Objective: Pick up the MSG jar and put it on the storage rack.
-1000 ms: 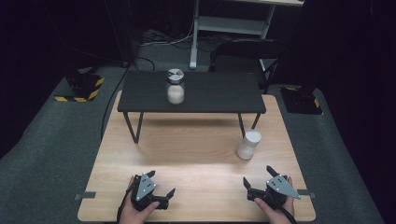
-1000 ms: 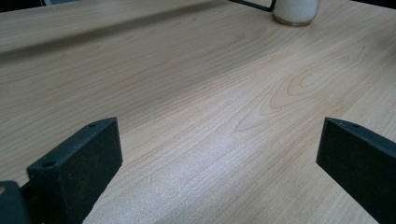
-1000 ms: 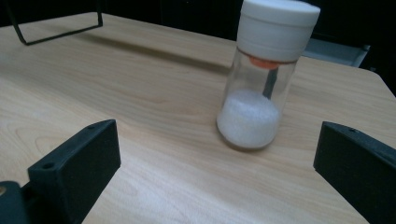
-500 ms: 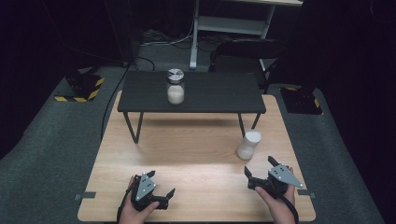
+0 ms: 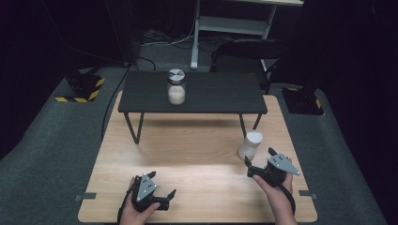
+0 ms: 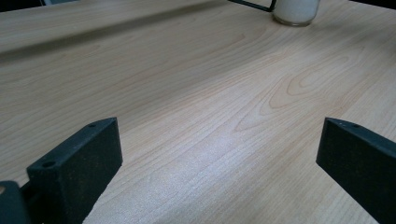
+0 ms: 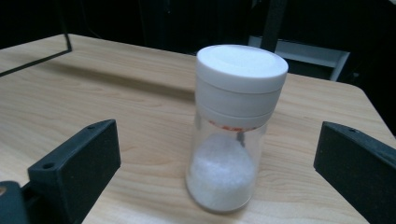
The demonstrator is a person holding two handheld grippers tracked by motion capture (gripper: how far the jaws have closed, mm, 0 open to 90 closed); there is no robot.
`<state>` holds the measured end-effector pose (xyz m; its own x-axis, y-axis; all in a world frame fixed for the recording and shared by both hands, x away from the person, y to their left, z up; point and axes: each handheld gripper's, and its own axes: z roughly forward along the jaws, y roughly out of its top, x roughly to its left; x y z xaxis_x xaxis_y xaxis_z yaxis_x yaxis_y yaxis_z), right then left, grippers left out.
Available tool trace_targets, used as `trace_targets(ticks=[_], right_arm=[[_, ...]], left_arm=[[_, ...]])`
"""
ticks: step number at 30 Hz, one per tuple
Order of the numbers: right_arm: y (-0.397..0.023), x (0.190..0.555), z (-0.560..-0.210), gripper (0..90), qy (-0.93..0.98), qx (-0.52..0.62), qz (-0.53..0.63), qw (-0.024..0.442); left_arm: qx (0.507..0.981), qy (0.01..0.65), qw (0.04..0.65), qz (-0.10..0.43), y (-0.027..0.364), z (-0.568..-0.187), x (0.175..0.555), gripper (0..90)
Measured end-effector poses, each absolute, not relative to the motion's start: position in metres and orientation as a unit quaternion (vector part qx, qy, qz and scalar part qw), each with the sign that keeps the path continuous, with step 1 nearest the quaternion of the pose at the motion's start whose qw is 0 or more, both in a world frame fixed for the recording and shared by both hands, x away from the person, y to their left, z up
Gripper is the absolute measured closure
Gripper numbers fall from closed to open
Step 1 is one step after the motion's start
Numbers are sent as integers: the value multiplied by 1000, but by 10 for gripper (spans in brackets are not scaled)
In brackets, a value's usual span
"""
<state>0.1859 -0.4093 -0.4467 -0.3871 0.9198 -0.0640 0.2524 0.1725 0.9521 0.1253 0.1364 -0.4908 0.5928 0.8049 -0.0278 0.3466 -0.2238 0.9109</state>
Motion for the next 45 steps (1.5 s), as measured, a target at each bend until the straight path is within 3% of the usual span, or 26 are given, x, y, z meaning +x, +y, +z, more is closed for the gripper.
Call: trace_targets(ticks=[14, 20, 37, 45], right_arm=[[-402, 213, -453, 19, 669, 443, 485, 349], [-398, 218, -457, 133, 656, 448, 494, 354], [-395, 230, -465, 325, 637, 465, 505, 350], [-394, 231, -459, 340, 645, 465, 497, 347]], left_arm=[[745, 386, 492, 232, 138, -492, 125, 4], [744, 386, 494, 230, 139, -492, 126, 3], [743, 388, 496, 228, 140, -492, 126, 3], [744, 388, 495, 228, 140, -492, 126, 3]])
